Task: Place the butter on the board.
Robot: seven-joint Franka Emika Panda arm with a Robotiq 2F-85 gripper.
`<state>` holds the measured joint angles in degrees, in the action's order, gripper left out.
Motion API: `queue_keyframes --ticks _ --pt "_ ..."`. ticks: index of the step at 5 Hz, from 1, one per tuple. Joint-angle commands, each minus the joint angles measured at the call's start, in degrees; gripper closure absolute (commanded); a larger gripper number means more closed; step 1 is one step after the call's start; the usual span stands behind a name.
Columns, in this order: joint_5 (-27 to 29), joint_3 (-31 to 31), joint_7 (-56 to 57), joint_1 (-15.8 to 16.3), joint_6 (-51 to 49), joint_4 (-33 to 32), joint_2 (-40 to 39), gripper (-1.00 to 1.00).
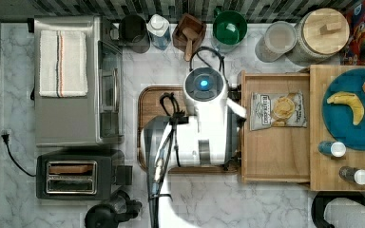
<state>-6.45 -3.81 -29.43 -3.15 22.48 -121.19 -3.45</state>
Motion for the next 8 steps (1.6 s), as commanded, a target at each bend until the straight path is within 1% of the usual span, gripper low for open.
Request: queue_keyframes --ticks 1,2,3,5,6,7,8 --pt "-1.28 -6.29 -11.92 4.89 5.25 -4.44 6.62 1.0" --pt "-0.52 -5.88 -15.0 6.32 6.93 -5.96 6.49 1.0" --pt "0.87 -7.93 -19.73 5.7 10.69 -8.41 6.38 1.0" --pt "-1.27 -10.06 -27.3 6.12 19.47 -13.36 5.9 1.0" --pt "-0.31 -10.83 -28.3 5.92 22.07 -15.17 5.7 1.0" --pt "0.15 -11.35 -27.66 5.62 23.02 -15.12 3.42 1.0" --pt "2.28 -11.08 -24.79 5.65 24.18 -16.76 2.81 1.0"
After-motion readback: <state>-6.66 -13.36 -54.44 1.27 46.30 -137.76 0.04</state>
